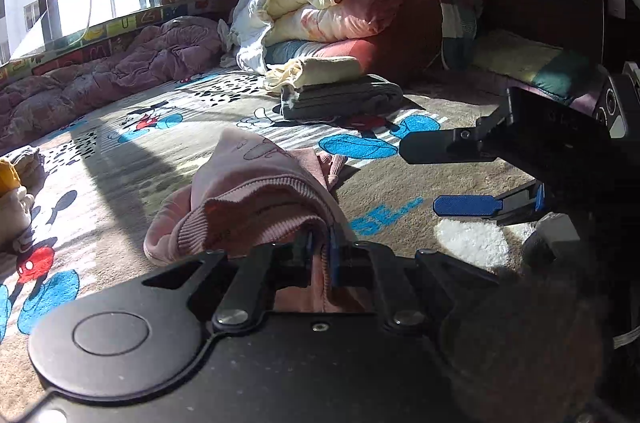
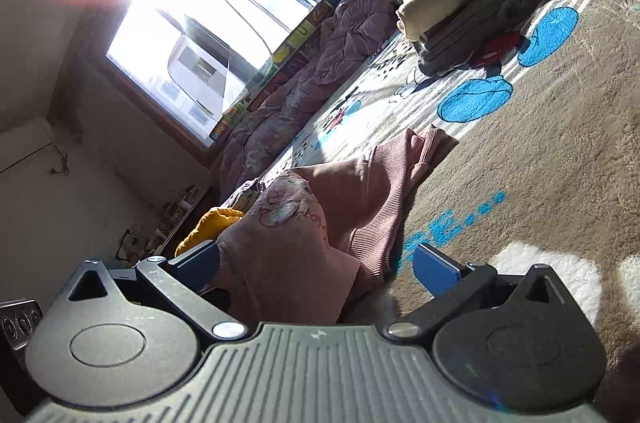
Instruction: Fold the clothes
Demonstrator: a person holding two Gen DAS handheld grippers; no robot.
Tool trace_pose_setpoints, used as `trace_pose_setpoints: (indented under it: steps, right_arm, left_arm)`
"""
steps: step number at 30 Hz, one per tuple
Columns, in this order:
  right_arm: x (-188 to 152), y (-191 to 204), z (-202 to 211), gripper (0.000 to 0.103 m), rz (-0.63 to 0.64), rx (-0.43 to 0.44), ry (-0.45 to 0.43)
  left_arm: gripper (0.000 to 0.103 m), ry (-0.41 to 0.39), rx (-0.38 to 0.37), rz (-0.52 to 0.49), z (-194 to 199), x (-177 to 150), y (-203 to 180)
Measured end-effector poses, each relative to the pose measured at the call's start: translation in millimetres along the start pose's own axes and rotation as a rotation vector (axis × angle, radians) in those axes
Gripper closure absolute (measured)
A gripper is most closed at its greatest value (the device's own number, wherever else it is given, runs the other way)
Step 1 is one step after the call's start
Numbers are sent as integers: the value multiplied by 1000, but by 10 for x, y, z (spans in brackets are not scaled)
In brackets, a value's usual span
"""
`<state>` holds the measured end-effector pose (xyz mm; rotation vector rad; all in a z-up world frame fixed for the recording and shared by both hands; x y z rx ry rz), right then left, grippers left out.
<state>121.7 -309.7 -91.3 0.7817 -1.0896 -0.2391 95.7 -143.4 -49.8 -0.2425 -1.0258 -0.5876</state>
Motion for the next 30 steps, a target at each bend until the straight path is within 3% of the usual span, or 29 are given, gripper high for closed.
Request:
trace_pose_setpoints:
  steps: [4,7,11,12,13,16,19,21,24,27,30]
  right_arm:
    - [89,-104,165,1,-50,21,-40]
    - [128,-187,279,1,-56,17,-57]
    - [147,-295,379,1,-15,-15,-57]
    - [139,-308,383,1,-5,-26,-50]
    - [128,-322,380,1,4,-37,-42]
    - [103,-325,342,7,38,-59,-20]
    - [98,-283,256,23,63,-54,-8]
    - [95,-256,198,30,80,-51,-1]
    - [90,-214,112,30,106,-47,11]
    - [-43,-134,121,32,114,-59,32]
    - [-99,-196,20,35,103,-96,68]
  left_arm:
    - [100,63,-124,-301,-66,-338,-583]
    - [100,110,-190,-410,-111,-575,-823]
    - [97,150,-218,-422,-142,-761,-889]
    - [83,157,-240,-404,-114,-766,-868]
    - [76,161,-259,-387,-81,-766,-844]
    - [53,146,-342,-259,128,-672,-738]
    - [50,79,-375,-23,277,-455,-357]
    - [46,27,-366,162,329,-327,-50]
    - [40,-13,-294,479,207,-179,464]
    - [35,-5,-249,684,15,-125,674]
    - [29,20,-268,851,-246,-104,848]
Point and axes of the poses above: each gripper's, at about its wrist camera, not at the fingertips, and z roughly against the way its jaws point, y to its left, x to its top, the point moved 7 cm from there along -z, roughly the way its jaws point, and after that the axes turned 8 degrees about z, right-handed, at the moved point
